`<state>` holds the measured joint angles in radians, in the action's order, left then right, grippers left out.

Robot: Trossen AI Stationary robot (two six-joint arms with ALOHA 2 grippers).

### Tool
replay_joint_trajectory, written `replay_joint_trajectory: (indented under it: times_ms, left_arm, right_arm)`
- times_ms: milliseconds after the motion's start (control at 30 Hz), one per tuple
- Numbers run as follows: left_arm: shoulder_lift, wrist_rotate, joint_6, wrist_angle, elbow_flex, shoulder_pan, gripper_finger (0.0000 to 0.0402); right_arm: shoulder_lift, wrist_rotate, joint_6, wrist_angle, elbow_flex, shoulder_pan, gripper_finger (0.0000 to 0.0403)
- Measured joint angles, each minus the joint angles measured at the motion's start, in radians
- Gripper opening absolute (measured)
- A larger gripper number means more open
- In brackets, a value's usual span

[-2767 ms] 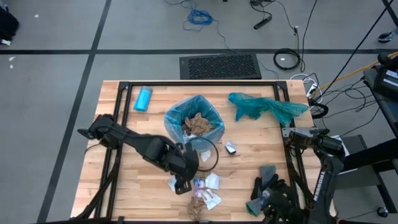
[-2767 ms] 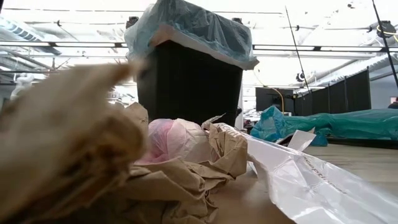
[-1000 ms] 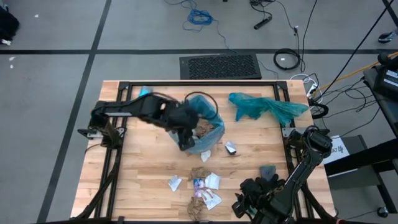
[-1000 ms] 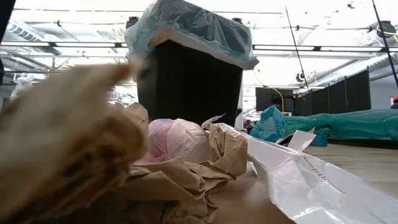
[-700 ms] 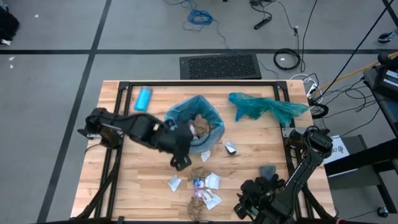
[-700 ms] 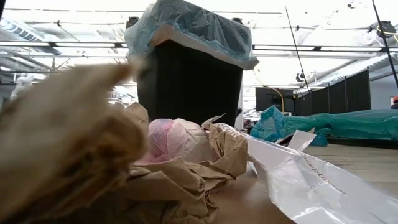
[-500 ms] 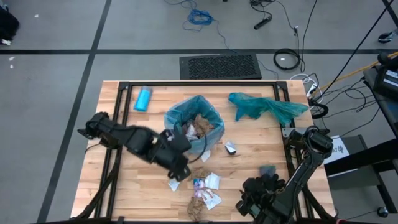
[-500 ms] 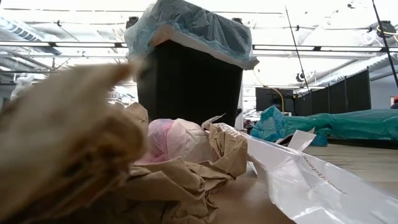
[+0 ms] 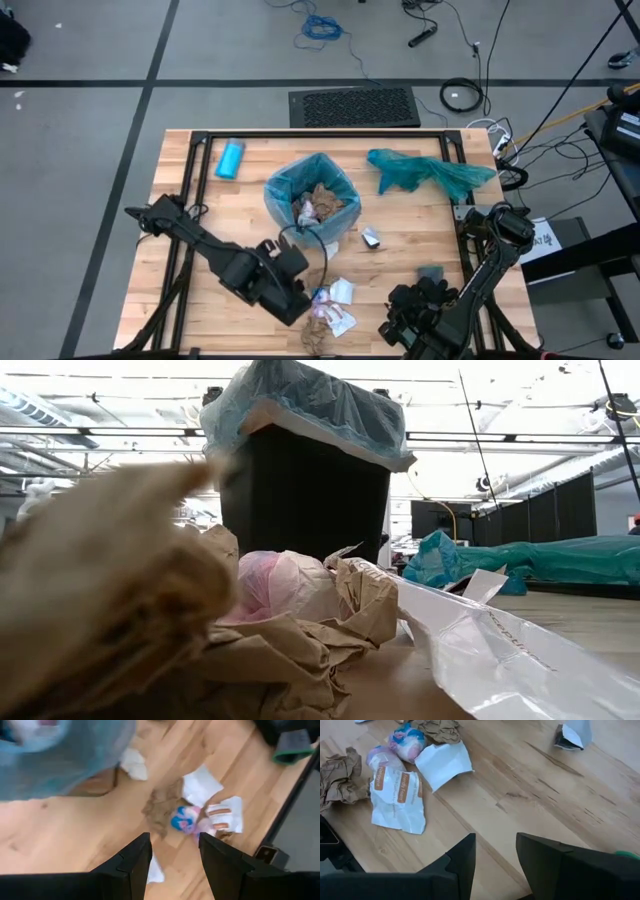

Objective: Place trash/remove bag and relplace
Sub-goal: Put the brown paper trash into the trash bin

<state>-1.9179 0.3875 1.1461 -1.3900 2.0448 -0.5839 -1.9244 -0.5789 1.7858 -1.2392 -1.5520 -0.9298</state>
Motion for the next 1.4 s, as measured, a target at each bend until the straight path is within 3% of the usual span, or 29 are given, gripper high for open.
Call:
replay_joint_trajectory:
  times_ms: [233,500,700,1000,1400]
  left_arm:
    - [-0.056,0.015,-0.044,0.153,-0.053,-0.015,0.0169]
    - [-0.135,0.002,-0.076,0.162,-0.056,-0.009,0.0169]
    - [-0.194,-0.134,-0.073,0.18,-0.056,0.002,0.0169]
    - [-0.268,-0.305,0.099,0.273,-0.057,0.007,0.0169]
    - [-0.302,-0.335,0.157,0.329,-0.057,0.006,0.0169]
  right_arm:
    - [0.0,0.001,-0.004,0.013,0.0,-0.002,0.0132]
    - [0.0,0.003,-0.047,0.071,0.0,-0.001,0.0132]
    - [0.0,0.004,-0.048,0.085,0.0,-0.001,0.0132]
    - [0.0,0.005,-0.057,0.089,0.0,-0.001,0.0132]
    - [0.0,0.008,-0.078,0.101,0.0,-0.001,0.0132]
